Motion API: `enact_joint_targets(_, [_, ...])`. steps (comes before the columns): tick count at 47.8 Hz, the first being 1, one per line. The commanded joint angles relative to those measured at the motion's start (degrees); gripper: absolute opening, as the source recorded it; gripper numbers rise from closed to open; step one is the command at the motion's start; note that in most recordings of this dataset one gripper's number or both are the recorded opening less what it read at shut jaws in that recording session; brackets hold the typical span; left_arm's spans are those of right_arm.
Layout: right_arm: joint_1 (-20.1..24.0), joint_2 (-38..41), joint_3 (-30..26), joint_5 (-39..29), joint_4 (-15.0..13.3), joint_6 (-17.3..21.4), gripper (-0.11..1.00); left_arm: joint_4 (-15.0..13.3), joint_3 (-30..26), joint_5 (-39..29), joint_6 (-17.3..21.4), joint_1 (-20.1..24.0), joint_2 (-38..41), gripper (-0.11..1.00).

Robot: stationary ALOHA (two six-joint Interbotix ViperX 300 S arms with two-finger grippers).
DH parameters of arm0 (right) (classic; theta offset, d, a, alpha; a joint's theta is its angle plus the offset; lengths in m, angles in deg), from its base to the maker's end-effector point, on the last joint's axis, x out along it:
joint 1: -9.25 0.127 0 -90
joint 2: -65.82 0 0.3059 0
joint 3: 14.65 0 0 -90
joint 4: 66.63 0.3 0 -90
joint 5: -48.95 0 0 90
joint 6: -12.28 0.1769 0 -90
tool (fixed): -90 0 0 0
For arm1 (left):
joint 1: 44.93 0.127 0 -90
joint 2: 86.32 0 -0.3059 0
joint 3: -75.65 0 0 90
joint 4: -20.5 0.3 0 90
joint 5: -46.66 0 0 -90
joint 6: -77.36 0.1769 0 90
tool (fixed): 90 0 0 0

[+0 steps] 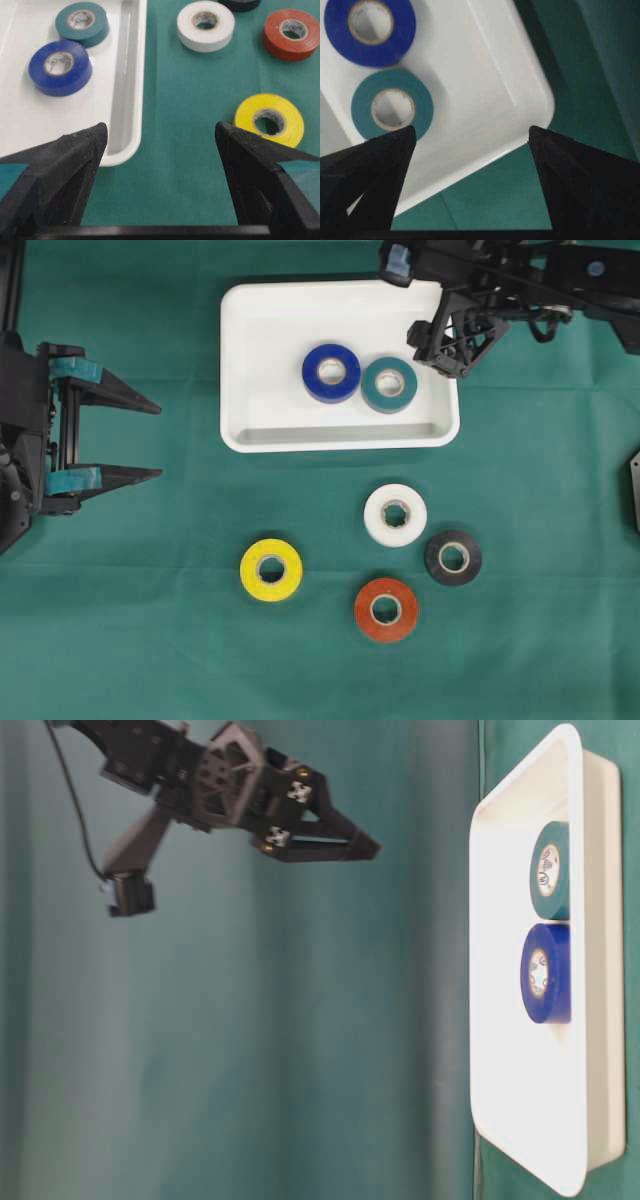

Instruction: Pick up the tape from a random location and place it into the white case.

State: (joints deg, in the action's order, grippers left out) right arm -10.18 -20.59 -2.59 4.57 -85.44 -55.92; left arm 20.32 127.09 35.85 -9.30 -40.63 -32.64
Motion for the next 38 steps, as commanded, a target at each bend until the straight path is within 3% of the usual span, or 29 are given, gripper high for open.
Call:
enact_joint_targets(1, [0.3, -1.4, -0.7, 0.1, -0.3, 0.1, 0.88, 0.0, -0.7, 0.5, 0.0, 0.1, 0.2, 0.85])
enact_joint_targets(12, [4.9, -1.4, -0.7, 1.2, 0.0, 0.3, 0.88, -0.1, -0.7, 0.5, 0.0, 0.1, 0.2, 0.85])
enact_joint_targets(27, [14.7, -1.4, -0.6, 6.0, 0.2, 0.6, 0.88, 0.0, -0.7, 0.5, 0.0, 0.2, 0.3, 0.85])
enact_joint_targets(38, [17.2, -2.3, -0.3, 5.7, 0.2, 0.4, 0.87, -0.1, -0.8, 0.5, 0.0, 0.2, 0.2, 0.85])
